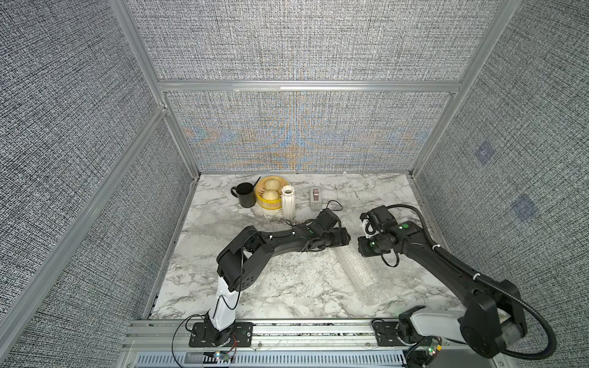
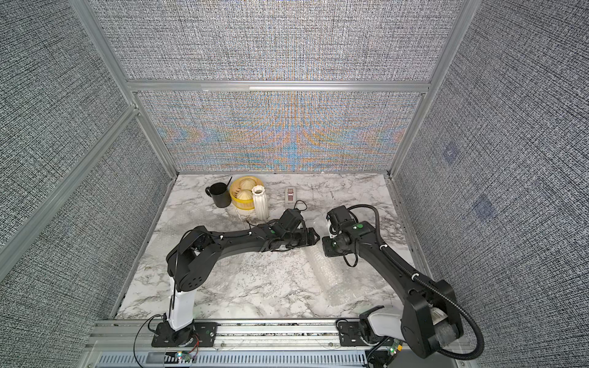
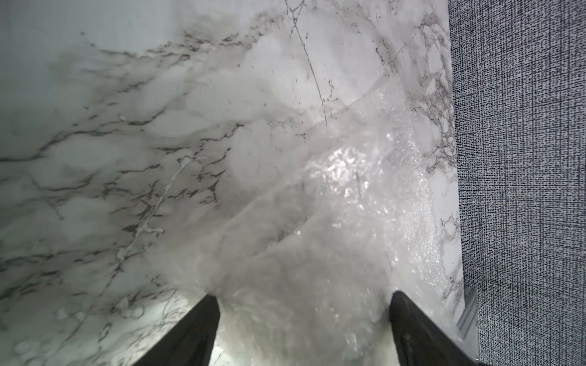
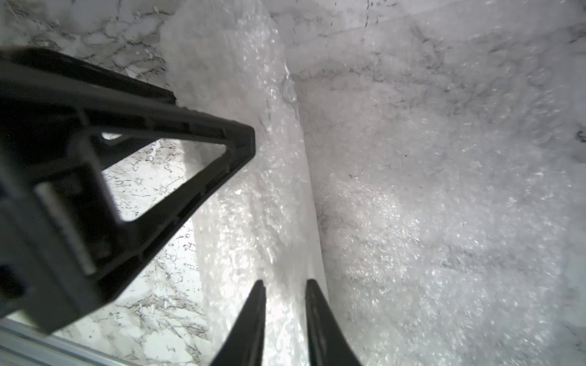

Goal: Wrap vases in bubble wrap
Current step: Wrap the vase in bubble wrap.

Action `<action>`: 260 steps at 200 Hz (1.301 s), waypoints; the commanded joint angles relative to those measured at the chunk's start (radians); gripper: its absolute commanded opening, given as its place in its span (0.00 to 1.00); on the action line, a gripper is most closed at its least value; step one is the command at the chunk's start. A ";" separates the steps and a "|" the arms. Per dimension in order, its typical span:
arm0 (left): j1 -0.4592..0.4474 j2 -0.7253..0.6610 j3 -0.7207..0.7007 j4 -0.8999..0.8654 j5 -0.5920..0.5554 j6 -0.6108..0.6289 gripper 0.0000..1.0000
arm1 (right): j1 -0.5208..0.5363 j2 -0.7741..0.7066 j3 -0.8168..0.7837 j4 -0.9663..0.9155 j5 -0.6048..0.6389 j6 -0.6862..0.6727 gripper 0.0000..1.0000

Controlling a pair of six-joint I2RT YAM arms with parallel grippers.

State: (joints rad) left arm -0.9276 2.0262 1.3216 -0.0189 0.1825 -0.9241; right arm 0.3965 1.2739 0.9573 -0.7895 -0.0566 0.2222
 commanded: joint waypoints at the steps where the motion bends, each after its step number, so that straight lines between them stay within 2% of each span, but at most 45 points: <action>1: -0.001 0.009 -0.003 -0.115 -0.011 0.019 0.84 | 0.007 -0.037 0.029 -0.093 0.013 0.005 0.36; 31: -0.001 0.004 -0.011 -0.104 -0.006 0.016 0.84 | 0.078 -0.081 0.030 -0.123 -0.035 0.060 0.53; 68: -0.001 -0.006 -0.021 -0.087 -0.006 0.009 0.84 | 0.148 -0.005 -0.005 -0.050 -0.030 0.108 0.67; 81: -0.001 -0.010 -0.022 -0.091 -0.011 0.010 0.84 | 0.165 0.032 -0.001 -0.049 0.007 0.106 0.71; 123: -0.001 -0.032 -0.027 -0.076 -0.012 0.010 0.84 | 0.176 0.084 -0.030 -0.046 0.035 0.100 0.82; 142: -0.001 -0.034 -0.027 -0.076 -0.015 0.012 0.84 | 0.179 0.094 -0.042 -0.055 0.051 0.100 0.84; 182: 0.009 -0.124 -0.039 -0.075 -0.024 0.012 0.85 | 0.179 0.109 -0.063 -0.019 0.054 0.089 0.85; 228: 0.030 -0.233 -0.140 -0.087 -0.056 0.008 0.85 | 0.185 0.154 -0.069 0.035 -0.021 0.082 0.85; 260: 0.056 -0.301 -0.235 -0.094 -0.054 -0.008 0.86 | 0.230 0.206 -0.038 0.088 -0.082 0.112 0.77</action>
State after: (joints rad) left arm -0.8879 1.7649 1.1389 -0.0944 0.1371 -0.9180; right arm 0.5941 1.4425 0.9039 -0.7628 -0.0109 0.3092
